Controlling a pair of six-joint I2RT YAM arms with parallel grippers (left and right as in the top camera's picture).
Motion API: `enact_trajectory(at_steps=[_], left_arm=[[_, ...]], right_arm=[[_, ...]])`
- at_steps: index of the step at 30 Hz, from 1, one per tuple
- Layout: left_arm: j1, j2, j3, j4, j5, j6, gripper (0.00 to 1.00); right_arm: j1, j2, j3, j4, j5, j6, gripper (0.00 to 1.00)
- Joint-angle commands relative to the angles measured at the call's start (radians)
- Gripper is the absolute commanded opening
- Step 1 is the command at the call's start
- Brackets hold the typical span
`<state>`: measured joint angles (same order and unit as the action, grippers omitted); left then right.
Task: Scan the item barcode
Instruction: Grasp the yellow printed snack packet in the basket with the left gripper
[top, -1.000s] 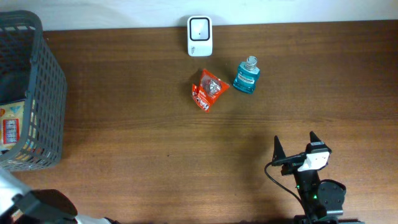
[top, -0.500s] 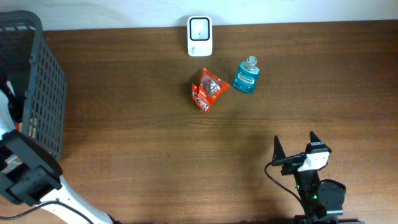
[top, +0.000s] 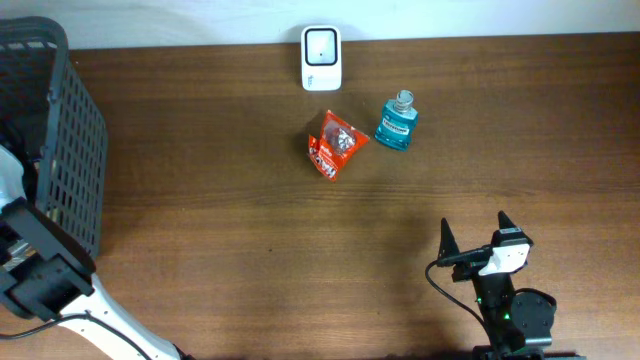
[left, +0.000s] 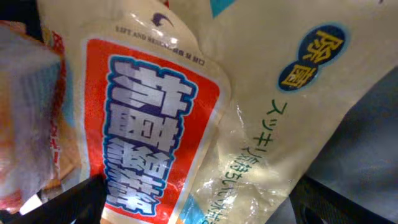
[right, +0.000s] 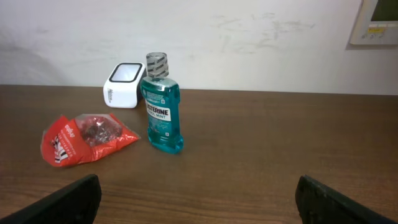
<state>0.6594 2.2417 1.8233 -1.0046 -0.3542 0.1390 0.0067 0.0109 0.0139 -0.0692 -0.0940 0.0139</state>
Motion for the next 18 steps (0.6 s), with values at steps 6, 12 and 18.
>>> enact_trajectory(at_steps=[6,12,18], left_arm=[[0.003,0.050,-0.018,-0.009,-0.002,0.013,0.00],[0.005,-0.157,0.015,0.010,0.063,-0.067,0.00],[0.011,-0.133,0.008,0.014,0.082,-0.067,1.00]], right_arm=[[0.005,-0.007,-0.008,-0.002,0.001,-0.006,0.99],[0.005,-0.007,-0.008,-0.002,0.001,-0.006,0.99],[0.005,-0.007,-0.008,-0.002,0.001,-0.006,0.99]])
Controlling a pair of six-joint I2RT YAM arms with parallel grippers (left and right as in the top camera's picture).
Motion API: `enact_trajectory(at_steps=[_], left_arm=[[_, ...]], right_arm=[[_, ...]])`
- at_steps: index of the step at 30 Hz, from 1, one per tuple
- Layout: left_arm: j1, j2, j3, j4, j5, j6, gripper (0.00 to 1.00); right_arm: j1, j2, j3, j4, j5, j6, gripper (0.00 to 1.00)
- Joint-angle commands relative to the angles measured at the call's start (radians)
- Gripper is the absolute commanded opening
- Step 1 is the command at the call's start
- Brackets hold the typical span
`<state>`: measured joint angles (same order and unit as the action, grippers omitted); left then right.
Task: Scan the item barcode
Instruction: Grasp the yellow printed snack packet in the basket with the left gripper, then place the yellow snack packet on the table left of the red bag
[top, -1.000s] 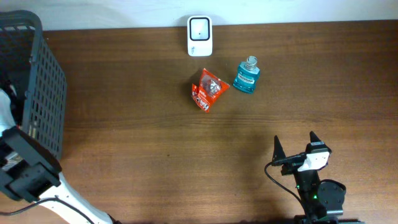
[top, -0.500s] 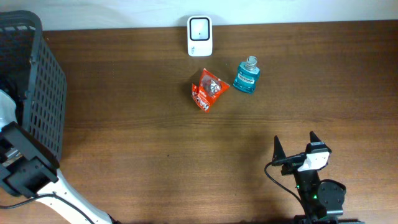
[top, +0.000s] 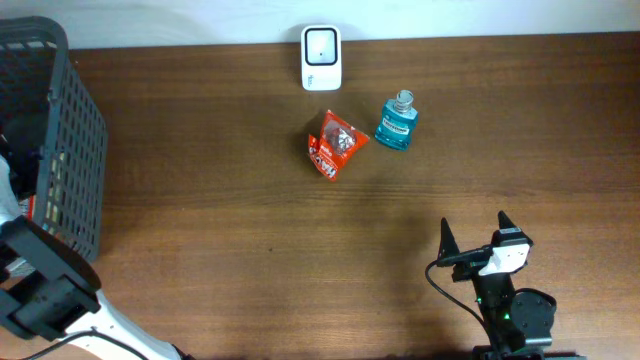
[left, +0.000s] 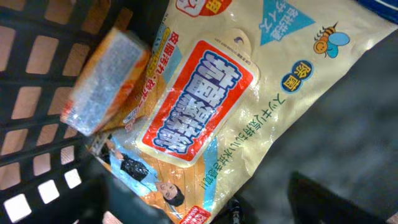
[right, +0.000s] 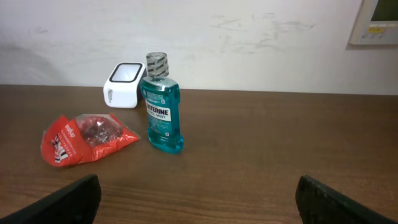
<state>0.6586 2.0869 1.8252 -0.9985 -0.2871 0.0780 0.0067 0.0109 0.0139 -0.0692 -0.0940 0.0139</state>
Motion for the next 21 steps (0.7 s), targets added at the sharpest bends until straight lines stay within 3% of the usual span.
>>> enact_trajectory(at_steps=[1,8,9,10,11,12,15,19,20,21], left_arm=[[0.012,0.048,0.006,0.008,0.014,-0.006,0.99],[0.012,0.220,0.006,0.060,0.014,0.006,1.00],[0.012,0.229,0.006,0.060,0.014,0.006,0.94],[0.012,0.233,0.006,0.060,0.014,0.006,0.73],[0.012,0.236,0.006,0.057,0.014,0.006,0.21],[0.012,0.235,0.006,0.055,0.014,0.006,0.04],[0.011,0.225,0.010,0.022,0.024,0.005,0.00],[0.012,0.077,0.011,0.021,0.231,0.005,0.00],[0.012,0.009,0.011,0.026,0.276,-0.016,0.00],[0.012,-0.103,0.011,0.054,0.285,-0.118,0.00]], right_arm=[[0.005,-0.007,-0.008,-0.002,0.001,-0.006,0.98],[0.005,-0.007,-0.008,-0.002,0.001,-0.007,0.99],[0.005,-0.008,-0.008,-0.002,0.001,-0.006,0.99],[0.005,-0.007,-0.008,-0.002,0.001,-0.006,0.99],[0.005,-0.007,-0.008,-0.002,0.001,-0.007,0.99],[0.005,-0.008,-0.008,-0.001,0.001,-0.007,0.99],[0.005,-0.007,-0.008,-0.002,0.001,-0.006,0.99],[0.005,-0.007,-0.008,-0.002,0.001,-0.007,0.99],[0.005,-0.007,-0.008,-0.002,0.001,-0.007,0.99],[0.005,-0.008,-0.008,-0.001,0.001,-0.006,0.99]])
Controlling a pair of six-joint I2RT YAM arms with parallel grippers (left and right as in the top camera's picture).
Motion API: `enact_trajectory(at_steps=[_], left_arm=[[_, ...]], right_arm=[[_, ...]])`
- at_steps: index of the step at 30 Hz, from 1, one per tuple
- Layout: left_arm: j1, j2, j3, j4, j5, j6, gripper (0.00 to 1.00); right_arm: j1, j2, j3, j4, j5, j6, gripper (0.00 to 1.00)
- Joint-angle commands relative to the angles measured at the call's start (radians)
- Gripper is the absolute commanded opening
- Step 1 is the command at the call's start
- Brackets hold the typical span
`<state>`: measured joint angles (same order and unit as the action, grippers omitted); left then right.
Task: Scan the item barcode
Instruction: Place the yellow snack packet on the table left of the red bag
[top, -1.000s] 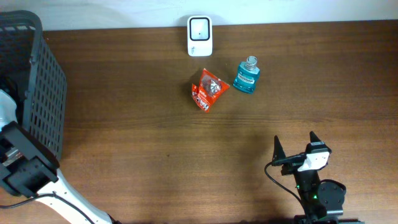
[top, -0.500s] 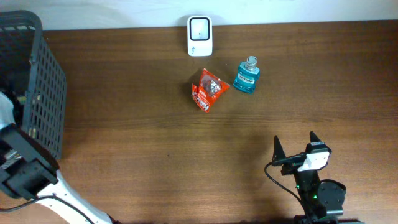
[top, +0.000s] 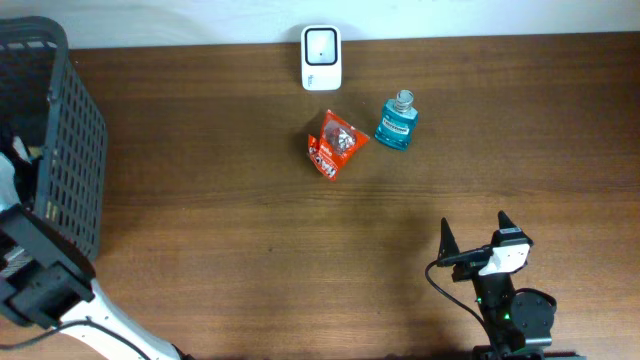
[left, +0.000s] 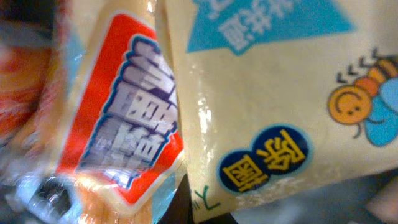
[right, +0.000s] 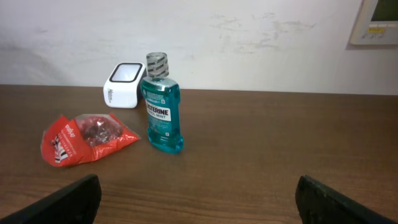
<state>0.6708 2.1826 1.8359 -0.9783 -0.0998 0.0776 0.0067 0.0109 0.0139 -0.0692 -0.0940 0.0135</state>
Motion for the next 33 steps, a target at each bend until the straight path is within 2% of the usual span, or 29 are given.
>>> enact_trajectory(at_steps=[1,4,6,7,9,11,14,15,19,22,24,26,29,31,32,33], left_arm=[[0.000,-0.306,0.000,0.064,0.145,-0.153,0.00],[0.000,-0.465,0.000,0.098,0.333,-0.166,0.00],[0.000,-0.550,0.000,0.100,0.470,-0.217,0.00],[0.000,-0.600,0.000,0.111,0.609,-0.223,0.00],[-0.002,-0.675,0.000,0.110,0.779,-0.223,0.00],[-0.040,-0.747,0.000,0.106,0.811,-0.223,0.00],[-0.282,-0.829,0.000,0.062,0.811,-0.222,0.00],[-0.399,-0.814,-0.010,0.032,0.790,-0.219,0.00],[-0.711,-0.720,-0.117,0.027,0.509,-0.220,0.00],[-0.910,-0.523,-0.166,0.060,0.405,-0.220,0.00],[-0.982,-0.414,-0.166,0.097,0.312,-0.220,0.00],[-1.031,-0.304,-0.166,0.145,0.151,-0.254,0.00],[-1.050,-0.158,-0.166,0.182,0.121,-0.276,0.00],[-1.049,-0.105,-0.166,0.183,0.119,-0.344,0.00],[-1.049,-0.105,-0.166,0.183,0.121,-0.343,0.13],[-1.050,-0.107,-0.158,0.181,0.122,-0.343,0.36]], right_arm=[[0.005,-0.007,-0.008,-0.002,0.001,-0.006,0.99],[0.005,-0.007,-0.008,-0.002,0.001,-0.006,0.99],[0.005,-0.008,-0.008,-0.002,0.001,-0.006,0.99],[0.005,-0.008,-0.008,-0.002,0.001,-0.006,0.99],[0.005,-0.008,-0.008,-0.002,0.001,-0.006,0.99],[0.005,-0.008,-0.008,-0.002,0.001,-0.006,0.98],[0.005,-0.008,-0.008,-0.002,0.001,-0.006,0.99],[0.005,-0.008,-0.008,-0.002,0.001,-0.006,0.98],[0.005,-0.008,-0.008,-0.002,0.001,-0.006,0.99],[0.005,-0.007,-0.008,-0.001,0.001,-0.006,0.99],[0.005,-0.008,-0.008,-0.002,0.001,-0.006,0.99],[0.005,-0.007,-0.008,-0.002,0.001,-0.006,0.99],[0.005,-0.008,-0.008,-0.002,0.001,-0.006,0.98],[0.005,-0.008,-0.008,-0.002,0.001,-0.006,0.99],[0.005,-0.007,-0.008,-0.001,0.001,-0.006,0.99],[0.005,-0.007,-0.008,-0.001,0.001,-0.006,0.99]])
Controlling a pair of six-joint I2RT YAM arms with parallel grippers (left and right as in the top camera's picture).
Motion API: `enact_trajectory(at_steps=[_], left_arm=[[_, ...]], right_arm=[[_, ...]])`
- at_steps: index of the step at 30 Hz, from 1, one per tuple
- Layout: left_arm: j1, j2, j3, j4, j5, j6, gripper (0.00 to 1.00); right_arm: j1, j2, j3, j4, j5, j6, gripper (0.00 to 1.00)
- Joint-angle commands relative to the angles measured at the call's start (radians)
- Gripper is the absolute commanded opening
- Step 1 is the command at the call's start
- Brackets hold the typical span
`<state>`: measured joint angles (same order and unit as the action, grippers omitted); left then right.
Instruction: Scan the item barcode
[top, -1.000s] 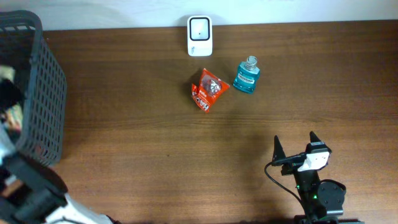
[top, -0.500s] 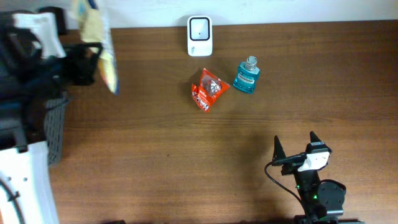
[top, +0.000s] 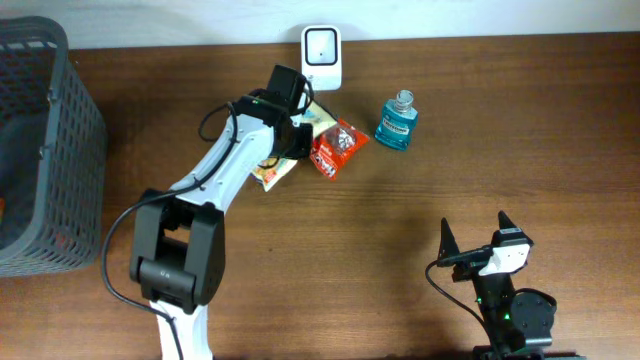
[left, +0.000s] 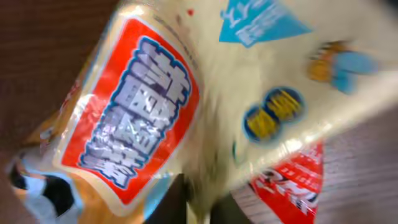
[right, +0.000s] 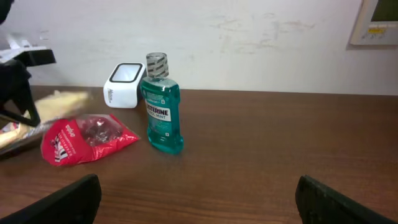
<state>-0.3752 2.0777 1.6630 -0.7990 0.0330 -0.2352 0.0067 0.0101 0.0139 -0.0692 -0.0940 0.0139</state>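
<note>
A cream refill pouch (left: 155, 106) with a red label and Japanese print fills the left wrist view. My left gripper (left: 199, 208) is shut on its lower edge. From overhead the left gripper (top: 288, 135) holds the pouch (top: 272, 172) above the table, just in front of the white scanner (top: 321, 45). The right wrist view shows the pouch (right: 57, 101) blurred to the left of the scanner (right: 124, 84). My right gripper (top: 478, 250) stands open near the front edge, fingers wide apart with nothing between them.
A red snack packet (top: 336, 148) lies right beside the held pouch. A blue mouthwash bottle (top: 397, 122) stands upright to its right. A dark grey mesh basket (top: 45, 140) stands at the left edge of the table.
My left gripper was down in the basket, close on the pouch. Now it holds the pouch over the table by the scanner, next to the red packet. The right arm has not moved.
My left gripper was in the basket close over the pouch, then higher with pouch and a sponge pack in sight, then close on the pouch again. Now the pouch is out of the basket, held before the scanner. The right gripper stayed open throughout.
</note>
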Motion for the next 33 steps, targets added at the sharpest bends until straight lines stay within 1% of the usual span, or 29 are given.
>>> enact_trajectory(at_steps=[1,2,5,7,8,9,10,11,12,13,15,16,18,19,21,23,25,26,28,29,30,31,32,33], left_arm=[[-0.003,-0.006,0.021,-0.006,-0.010,-0.030,0.63],[-0.003,-0.016,0.032,-0.021,-0.003,-0.030,0.67],[0.007,-0.094,0.145,-0.103,0.064,-0.029,0.67],[0.049,-0.187,0.249,-0.181,0.059,0.024,0.67],[0.099,-0.245,0.311,-0.211,0.018,0.051,0.67],[0.167,-0.304,0.360,-0.220,-0.028,0.051,0.67],[0.249,-0.356,0.388,-0.220,-0.029,0.050,0.64],[0.388,-0.415,0.403,-0.219,-0.030,0.051,0.65],[0.498,-0.443,0.403,-0.219,-0.030,0.051,0.67],[0.593,-0.452,0.402,-0.219,-0.030,0.050,0.68],[0.876,-0.421,0.400,-0.257,-0.031,0.050,0.65],[0.959,-0.390,0.400,-0.281,-0.031,0.051,0.66],[1.068,-0.320,0.400,-0.335,-0.031,0.050,0.68],[1.101,-0.267,0.400,-0.369,-0.031,0.050,0.70],[1.106,-0.174,0.400,-0.413,-0.061,0.049,0.72],[1.106,-0.082,0.400,-0.444,-0.085,-0.025,0.74],[1.105,-0.025,0.400,-0.486,-0.086,-0.046,0.73],[1.105,0.008,0.400,-0.540,-0.085,-0.115,0.73],[1.105,0.064,0.400,-0.614,-0.077,-0.136,0.75],[1.103,0.076,0.399,-0.645,-0.064,-0.139,0.81],[1.103,0.078,0.399,-0.655,-0.035,-0.139,0.93],[1.103,0.079,0.399,-0.673,0.014,-0.139,0.95],[1.103,0.079,0.399,-0.694,0.023,-0.138,0.96],[1.103,0.079,0.399,-0.706,0.024,-0.138,0.99]], right_arm=[[0.005,-0.006,-0.008,-0.002,0.001,-0.007,0.99],[0.005,-0.007,-0.008,-0.002,0.001,-0.006,0.99],[0.005,-0.006,-0.008,-0.002,0.001,-0.006,0.99],[0.005,-0.007,-0.008,-0.002,0.001,-0.006,0.99],[0.005,-0.006,-0.008,-0.002,0.001,-0.007,0.99],[0.005,-0.007,-0.008,-0.002,0.001,-0.006,0.98],[0.005,-0.007,-0.008,-0.002,0.001,-0.006,0.99],[0.005,-0.006,-0.008,-0.002,0.001,-0.006,0.98],[0.005,-0.007,-0.008,-0.002,0.001,-0.006,0.99],[0.005,-0.007,-0.008,-0.002,0.001,-0.007,0.99],[0.005,-0.006,-0.008,-0.002,0.001,-0.006,0.99],[0.005,-0.006,-0.008,-0.002,0.001,-0.006,0.99],[0.005,-0.006,-0.008,-0.002,0.001,-0.007,0.99],[0.005,-0.007,-0.008,-0.002,0.001,-0.006,0.99],[0.005,-0.007,-0.008,-0.002,0.001,-0.006,0.99],[0.005,-0.006,-0.008,-0.002,0.001,-0.006,0.99],[0.005,-0.006,-0.008,-0.002,0.001,-0.006,0.99],[0.005,-0.007,-0.008,-0.002,0.001,-0.006,0.98],[0.005,-0.007,-0.008,-0.002,0.001,-0.006,0.99],[0.005,-0.006,-0.008,-0.002,0.001,-0.006,0.98],[0.005,-0.006,-0.008,-0.001,0.001,-0.006,0.99],[0.005,-0.006,-0.008,-0.002,0.001,-0.006,0.99],[0.005,-0.007,-0.008,-0.002,0.001,-0.006,0.99],[0.005,-0.007,-0.008,-0.002,0.001,-0.006,0.99]])
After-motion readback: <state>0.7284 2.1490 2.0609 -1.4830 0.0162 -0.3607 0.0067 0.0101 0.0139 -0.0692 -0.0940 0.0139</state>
